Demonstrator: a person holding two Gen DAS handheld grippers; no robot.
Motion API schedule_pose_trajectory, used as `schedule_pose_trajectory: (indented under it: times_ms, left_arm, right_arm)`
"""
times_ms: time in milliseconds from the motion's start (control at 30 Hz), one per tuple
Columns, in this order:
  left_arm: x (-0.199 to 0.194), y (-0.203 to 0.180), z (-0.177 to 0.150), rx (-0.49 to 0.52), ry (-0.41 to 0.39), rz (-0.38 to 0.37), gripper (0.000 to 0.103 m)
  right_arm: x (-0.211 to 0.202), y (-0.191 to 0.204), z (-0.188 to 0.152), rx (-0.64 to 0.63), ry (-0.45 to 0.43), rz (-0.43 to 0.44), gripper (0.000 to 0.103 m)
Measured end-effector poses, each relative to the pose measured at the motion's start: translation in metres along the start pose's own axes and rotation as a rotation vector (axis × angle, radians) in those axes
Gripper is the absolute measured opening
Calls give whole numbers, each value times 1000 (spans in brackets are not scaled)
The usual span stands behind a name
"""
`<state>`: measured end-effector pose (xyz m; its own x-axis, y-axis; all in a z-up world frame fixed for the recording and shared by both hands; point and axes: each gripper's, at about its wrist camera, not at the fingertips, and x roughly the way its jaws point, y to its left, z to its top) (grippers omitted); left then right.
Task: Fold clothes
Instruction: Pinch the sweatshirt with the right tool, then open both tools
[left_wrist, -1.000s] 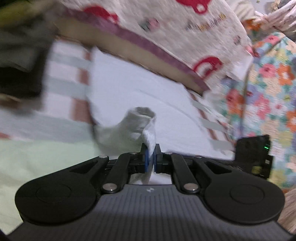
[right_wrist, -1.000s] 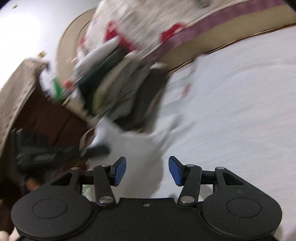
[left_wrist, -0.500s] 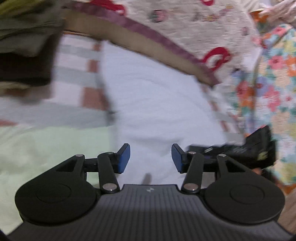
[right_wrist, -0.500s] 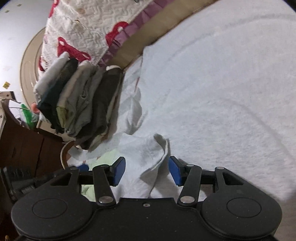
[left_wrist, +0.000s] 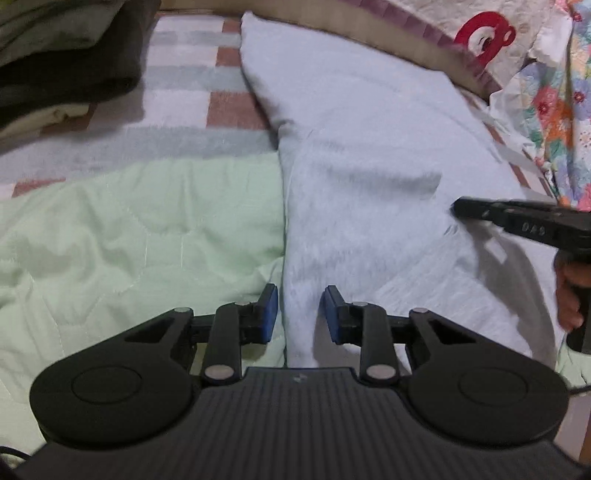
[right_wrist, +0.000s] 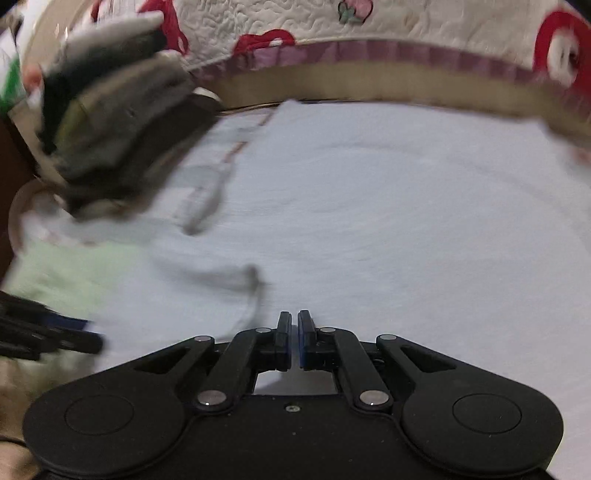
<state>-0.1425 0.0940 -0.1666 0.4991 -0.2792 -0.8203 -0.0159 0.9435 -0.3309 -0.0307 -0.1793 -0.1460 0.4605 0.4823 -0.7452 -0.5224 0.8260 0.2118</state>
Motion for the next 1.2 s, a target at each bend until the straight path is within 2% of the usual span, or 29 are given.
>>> schedule_pose_trajectory:
  times_ms: [67,100,133,167,200,233,300,333,433,567,633,733,900,1000,1100,1200]
  left_arm:
    - [1,-1,-1,9,2,11,28]
    - [0,-2,-1,16,-8,9,28]
    - [0,-3,-1,22,-17,6,31]
    - [-1,-5,-1,28,-27,4,31]
    - [-1,-6,-1,34,-36,1,32]
    - [0,-6,-1,25,-38,7,35]
    - [3,-3,0,-6,-34,25,36]
    - [4,-2,0,-22,-32,34,36]
    - [4,0,0,-38,-32,42,36]
    - [3,2,-1,-32,-26,69,36]
    - [4,2,-1,-33,-22,71,36]
    - [5,4,1,-36,-15,72,36]
    - [4,2,-1,-36,-19,79,36]
    - [5,-2,-3,-22,-27,96,39]
    - [-1,-15,-4,44,-70,139,40]
    - [-22,-40,-9,172,-183,145,40]
  right_arm:
    - [-3,2,7,2,-20,51,11]
    - [-5,5,10,2,-32,92,17]
    - [-6,7,14,3,-44,133,29]
    - [-7,12,18,-12,-55,173,35]
    - [-6,20,22,-47,-60,210,39]
    - [-2,29,26,-90,-47,250,39]
    - [17,46,34,-159,57,332,38]
    - [27,52,35,-176,110,346,38]
    - [50,60,32,-188,231,307,38]
    - [40,60,30,-243,338,343,41]
    - [32,59,27,-277,411,363,47]
    - [20,54,22,-326,488,375,47]
    - [2,35,17,-303,475,284,53]
    - [-9,24,15,-229,396,287,53]
    - [-15,13,13,-148,317,283,53]
    - [-25,-5,7,-55,250,257,53]
